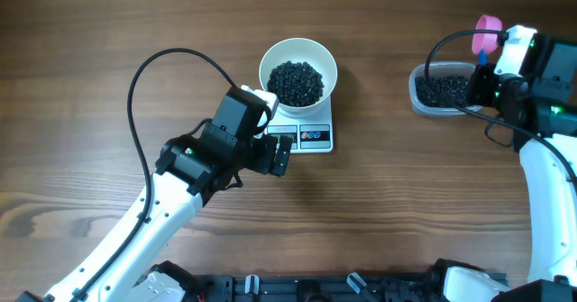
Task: Scoop item into bowl and weigh 150g on scale
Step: 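Carry the empty scoop back to the bean tub with the right gripper, then dip the scoop into the tub beans with the right gripper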
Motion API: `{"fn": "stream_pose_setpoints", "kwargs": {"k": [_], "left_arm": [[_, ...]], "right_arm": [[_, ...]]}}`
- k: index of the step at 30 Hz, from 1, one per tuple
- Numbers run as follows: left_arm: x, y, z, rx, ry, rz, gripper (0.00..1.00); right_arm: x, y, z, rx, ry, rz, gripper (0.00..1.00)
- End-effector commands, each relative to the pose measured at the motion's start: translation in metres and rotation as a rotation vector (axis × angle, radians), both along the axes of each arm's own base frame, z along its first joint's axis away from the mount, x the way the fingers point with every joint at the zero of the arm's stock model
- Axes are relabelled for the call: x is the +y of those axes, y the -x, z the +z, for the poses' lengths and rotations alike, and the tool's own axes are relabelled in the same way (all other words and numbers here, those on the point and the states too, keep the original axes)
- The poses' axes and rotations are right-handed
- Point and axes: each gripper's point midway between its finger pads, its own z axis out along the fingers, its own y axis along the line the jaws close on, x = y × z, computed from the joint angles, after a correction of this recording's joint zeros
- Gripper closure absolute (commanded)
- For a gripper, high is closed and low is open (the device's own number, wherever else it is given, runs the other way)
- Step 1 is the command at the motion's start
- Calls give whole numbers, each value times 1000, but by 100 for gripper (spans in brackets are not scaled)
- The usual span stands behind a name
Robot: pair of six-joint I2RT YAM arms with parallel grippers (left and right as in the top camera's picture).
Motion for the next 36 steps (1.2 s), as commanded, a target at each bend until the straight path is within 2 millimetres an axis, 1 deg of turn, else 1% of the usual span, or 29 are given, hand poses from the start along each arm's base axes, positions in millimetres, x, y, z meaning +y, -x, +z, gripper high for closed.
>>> {"fn": "stream_pose_setpoints", "kwargs": {"k": [1, 3, 5, 6, 7, 8, 11, 17, 19, 20, 22, 23, 24, 25, 26, 27, 29, 31, 34, 36], "left_arm": [[2, 1, -4, 8, -5, -7, 0], [2, 1, -4, 8, -4, -7, 0], [2, 1, -4, 8, -4, -7, 0], [2, 1, -4, 8, -4, -7, 0], [2, 1, -4, 8, -4, -7, 0], [2, 1, -4, 8, -4, -7, 0], [2, 1, -4, 8, -4, -7, 0], [2, 1, -4, 8, -4, -7, 0], [2, 1, -4, 8, -5, -7, 0], [2, 1, -4, 8, -4, -7, 0], [2, 1, -4, 8, -4, -7, 0], [2, 1, -4, 8, -4, -7, 0], [2, 1, -4, 8, -4, -7, 0], [2, 1, -4, 8, -5, -7, 0], [2, 1, -4, 8, -4, -7, 0], [2, 1, -4, 8, -4, -7, 0], [2, 1, -4, 8, -4, -7, 0], [2, 1, -4, 8, -4, -7, 0], [2, 1, -4, 8, -4, -7, 0], [2, 1, -4, 8, -5, -7, 0]], "right_arm": [[-2, -2, 3, -8, -7, -15, 96], [-1, -2, 3, -10, -41, -46, 96], [-2, -4, 5, -33, -179, -196, 96], [-2, -6, 7, -45, -220, -239, 96], [-3, -11, 12, -77, -295, -315, 96], [-2, -13, 14, -88, -325, -330, 96], [4, -15, 16, -96, -350, -304, 96], [3, -15, 15, -87, -165, -124, 96], [4, -13, 8, -59, -152, -109, 96], [7, -8, 2, -23, -165, -102, 96], [18, 5, -10, 49, -134, 12, 96], [27, 16, -17, 98, -126, 91, 96], [36, 35, -29, 184, -128, 163, 96], [36, 47, -36, 237, -91, 208, 96], [33, 51, -38, 256, -54, 230, 96], [28, 51, -39, 262, -16, 239, 96], [27, 50, -39, 260, -10, 243, 96], [25, 51, -46, 284, 1, 248, 96], [7, 49, -66, 361, 66, 198, 96], [2, 47, -75, 393, 79, 184, 96]]}}
